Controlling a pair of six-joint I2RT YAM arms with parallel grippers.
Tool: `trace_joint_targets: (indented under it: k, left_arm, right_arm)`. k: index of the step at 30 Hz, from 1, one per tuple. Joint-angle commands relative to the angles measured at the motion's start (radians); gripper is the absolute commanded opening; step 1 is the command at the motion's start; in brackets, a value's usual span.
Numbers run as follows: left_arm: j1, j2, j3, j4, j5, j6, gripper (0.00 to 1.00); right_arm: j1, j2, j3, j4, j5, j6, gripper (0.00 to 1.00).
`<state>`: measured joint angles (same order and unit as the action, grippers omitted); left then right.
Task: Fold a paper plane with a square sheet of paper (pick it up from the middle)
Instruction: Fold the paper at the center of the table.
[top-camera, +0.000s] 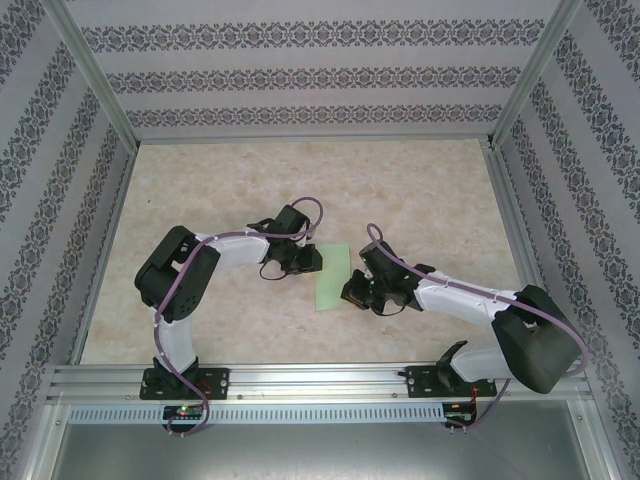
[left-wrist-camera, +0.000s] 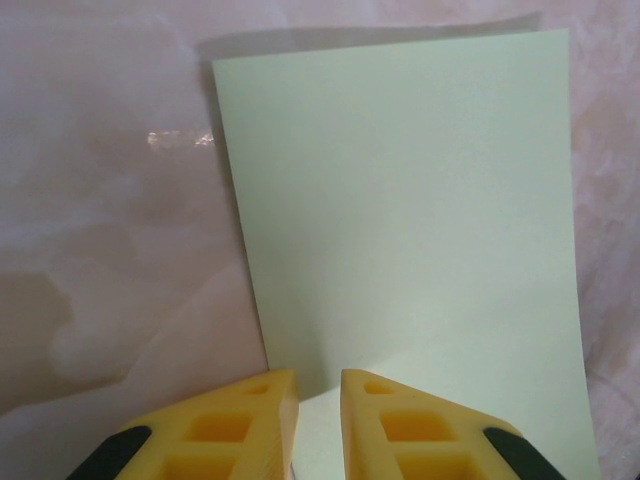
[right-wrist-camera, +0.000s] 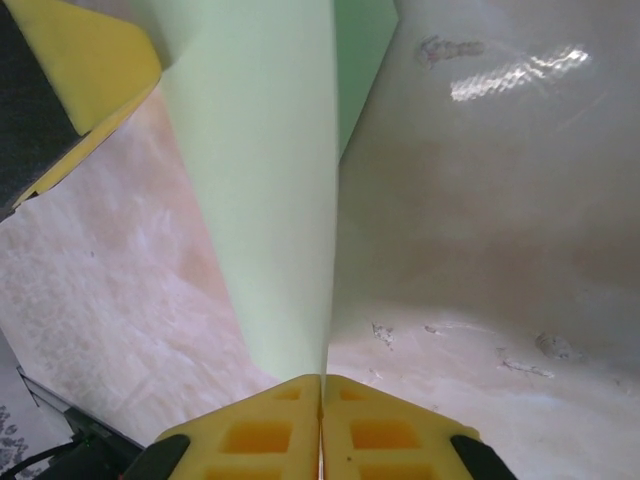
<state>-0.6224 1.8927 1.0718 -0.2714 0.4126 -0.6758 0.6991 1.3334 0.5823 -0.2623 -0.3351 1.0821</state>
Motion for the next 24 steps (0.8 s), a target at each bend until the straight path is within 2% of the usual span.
trace_joint_targets:
  k: [1,9,20,24]
  left_arm:
    - [-0.005,0.042,0.0,-0.043,-0.026,0.031,0.21]
    - [-0.006,0.025,0.004,-0.061,-0.025,0.044,0.21]
    - [-0.004,-0.087,0.047,-0.055,-0.05,0.049,0.23]
    - [-0.003,-0.073,0.05,-0.034,-0.057,0.037,0.23]
  right_arm:
    - [0.008,0.015,0.045,0.037,0.003,0.0,0.07]
    - [0.01,0.157,0.129,0.166,-0.008,0.0,0.08]
    - [0.013,0.263,0.194,0.141,0.009,-0.025,0.08]
    - [0.013,0.264,0.188,0.135,0.033,-0.017,0.08]
